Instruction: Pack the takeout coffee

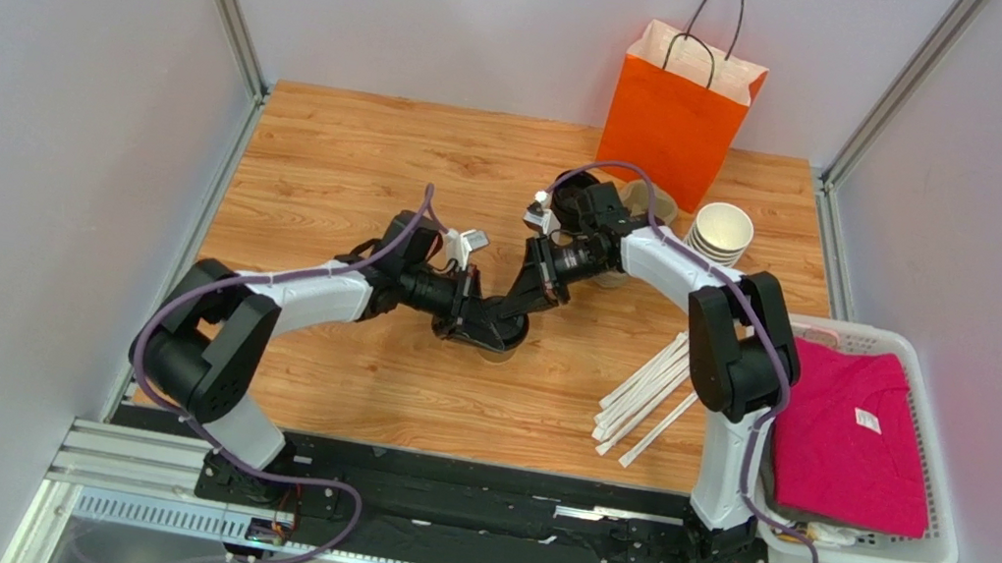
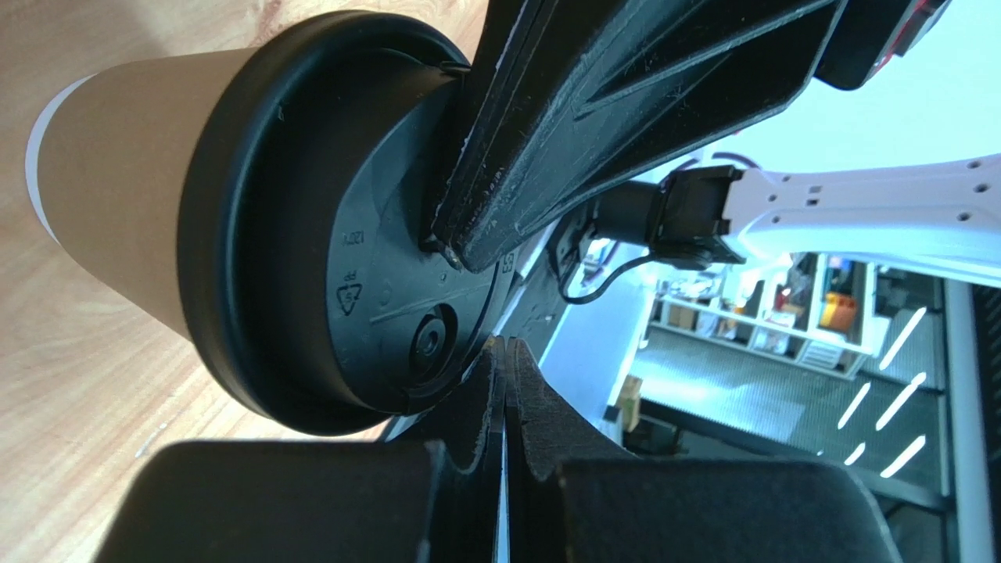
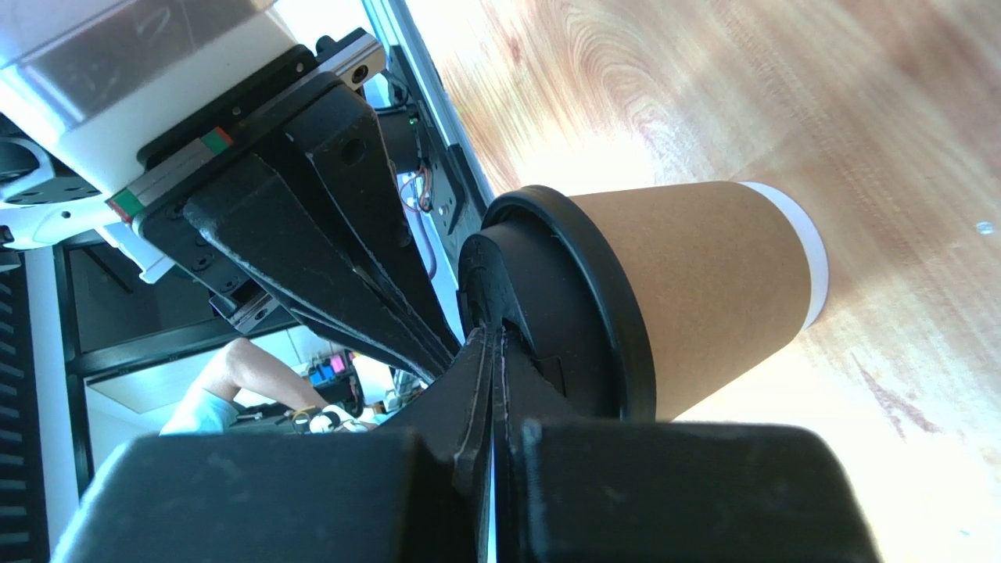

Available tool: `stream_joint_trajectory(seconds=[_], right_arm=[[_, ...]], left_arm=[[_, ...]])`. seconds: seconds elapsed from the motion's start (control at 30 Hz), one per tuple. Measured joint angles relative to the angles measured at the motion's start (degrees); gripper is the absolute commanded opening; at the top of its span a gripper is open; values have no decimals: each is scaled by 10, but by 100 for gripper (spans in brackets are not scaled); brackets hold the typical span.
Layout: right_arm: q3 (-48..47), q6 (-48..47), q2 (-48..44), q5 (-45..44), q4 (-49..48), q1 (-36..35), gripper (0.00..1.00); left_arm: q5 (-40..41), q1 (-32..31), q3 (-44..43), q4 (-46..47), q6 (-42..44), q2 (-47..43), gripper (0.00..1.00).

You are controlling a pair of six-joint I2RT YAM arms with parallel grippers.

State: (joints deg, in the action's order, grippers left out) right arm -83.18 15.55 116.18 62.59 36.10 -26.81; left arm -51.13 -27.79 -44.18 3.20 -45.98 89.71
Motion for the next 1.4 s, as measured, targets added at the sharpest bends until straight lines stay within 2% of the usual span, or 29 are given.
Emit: stream_joint_trajectory(seconds=[0.5,0.7,0.87,1.0,1.4], right_arm=[[55,23,-10,56,-35,12,0],[56,30,-23,41,-26,9,6],[61,44,-34,34,-28,1,10],[60,46,-47,35,-24,0,12],[-7,23,-45,33,7,28,8]], left_arm=[[-30,23,-40,-66,68,31,1],[-14,28,-53,-90,104,26,7],[-6,39,-65,-102,116,21,16],[-13,59,-69,-89,111,13,21],[-27,32,-69,20,41,2,19]])
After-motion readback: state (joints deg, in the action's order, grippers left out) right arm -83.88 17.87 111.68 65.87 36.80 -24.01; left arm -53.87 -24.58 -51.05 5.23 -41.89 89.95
